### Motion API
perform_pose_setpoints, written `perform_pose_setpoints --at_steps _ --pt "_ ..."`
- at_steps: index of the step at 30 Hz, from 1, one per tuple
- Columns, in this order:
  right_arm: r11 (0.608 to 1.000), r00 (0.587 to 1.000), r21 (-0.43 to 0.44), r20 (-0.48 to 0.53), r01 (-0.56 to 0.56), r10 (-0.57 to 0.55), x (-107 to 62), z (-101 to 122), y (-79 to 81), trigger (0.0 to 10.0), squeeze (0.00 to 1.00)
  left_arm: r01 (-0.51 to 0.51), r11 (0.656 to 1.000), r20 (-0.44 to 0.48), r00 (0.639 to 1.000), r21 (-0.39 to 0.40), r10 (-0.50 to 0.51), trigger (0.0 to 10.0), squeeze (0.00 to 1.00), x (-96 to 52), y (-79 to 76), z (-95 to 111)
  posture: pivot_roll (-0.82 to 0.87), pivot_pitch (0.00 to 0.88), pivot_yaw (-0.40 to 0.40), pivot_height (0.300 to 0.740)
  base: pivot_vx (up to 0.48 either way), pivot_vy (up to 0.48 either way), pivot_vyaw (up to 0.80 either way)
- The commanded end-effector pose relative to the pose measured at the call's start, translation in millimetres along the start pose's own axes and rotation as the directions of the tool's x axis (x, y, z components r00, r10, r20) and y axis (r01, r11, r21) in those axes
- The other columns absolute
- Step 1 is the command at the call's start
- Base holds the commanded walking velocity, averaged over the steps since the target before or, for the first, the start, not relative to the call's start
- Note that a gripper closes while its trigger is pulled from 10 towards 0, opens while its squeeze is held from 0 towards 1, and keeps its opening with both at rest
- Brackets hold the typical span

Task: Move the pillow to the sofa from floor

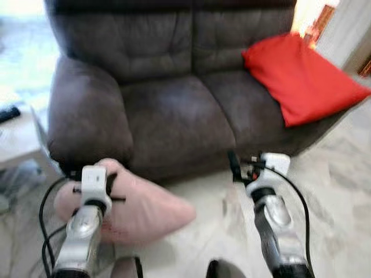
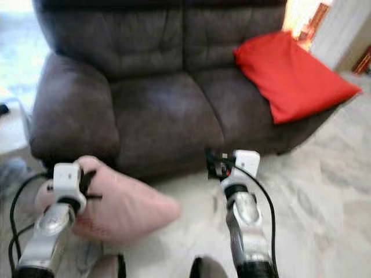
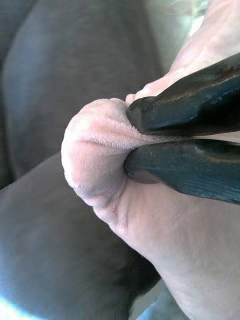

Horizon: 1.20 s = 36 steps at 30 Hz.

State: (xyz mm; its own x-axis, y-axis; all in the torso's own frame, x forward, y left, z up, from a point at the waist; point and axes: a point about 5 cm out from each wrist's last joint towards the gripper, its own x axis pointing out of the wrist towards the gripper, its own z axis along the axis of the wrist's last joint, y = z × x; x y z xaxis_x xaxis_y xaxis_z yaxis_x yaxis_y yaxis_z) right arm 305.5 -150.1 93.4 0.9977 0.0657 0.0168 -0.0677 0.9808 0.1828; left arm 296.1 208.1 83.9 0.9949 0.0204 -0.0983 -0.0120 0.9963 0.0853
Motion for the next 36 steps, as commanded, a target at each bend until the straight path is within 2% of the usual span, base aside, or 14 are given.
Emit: perform_pose_setpoints --at_steps 1,15,20,28,36 --pt "1.0 1.0 0.009 -0.002 0.02 -0.02 0.1 -1.9 -3.7 10.0 0.0 0.011 1.0 0.102 0.995 0.023 -0.013 10.0 0.0 6.7 0.8 20.6 0.12 0.0 -0.066 0.73 0.0 0.0 0.0" --pt "1.0 1.0 0.009 -0.006 0.016 -0.016 3.4 -8.2 -2.1 10.0 0.0 0.06 0.998 0.127 0.99 0.016 -0.062 10.0 0.0 12.8 -12.6 27.3 0.13 0.0 -0.067 0.74 0.0 0.0 0.0" --pt "1.0 1.0 -0.001 -0.015 0.0 0.0 12.3 -4.3 -3.4 10.0 0.0 0.075 0.997 0.155 0.985 -0.004 -0.073 10.0 0.0 17.9 -17.9 37.5 0.15 0.0 -0.09 0.74 0.0 0.0 0.0" --pt "0.999 0.999 -0.018 -0.035 -0.042 0.041 16.4 -5.6 0.8 10.0 0.0 0.085 0.996 0.18 0.98 -0.019 -0.08 10.0 0.0 20.8 -20.8 46.7 0.15 0.0 -0.096 0.74 0.0 0.0 0.0" --pt "0.995 0.995 -0.065 -0.079 -0.071 0.065 20.8 -6.5 -8.4 10.0 0.0 0.192 0.981 0.219 0.959 -0.034 -0.18 10.0 0.0 19.6 -37.5 64.2 0.14 0.0 -0.088 0.74 0.0 0.0 0.0"
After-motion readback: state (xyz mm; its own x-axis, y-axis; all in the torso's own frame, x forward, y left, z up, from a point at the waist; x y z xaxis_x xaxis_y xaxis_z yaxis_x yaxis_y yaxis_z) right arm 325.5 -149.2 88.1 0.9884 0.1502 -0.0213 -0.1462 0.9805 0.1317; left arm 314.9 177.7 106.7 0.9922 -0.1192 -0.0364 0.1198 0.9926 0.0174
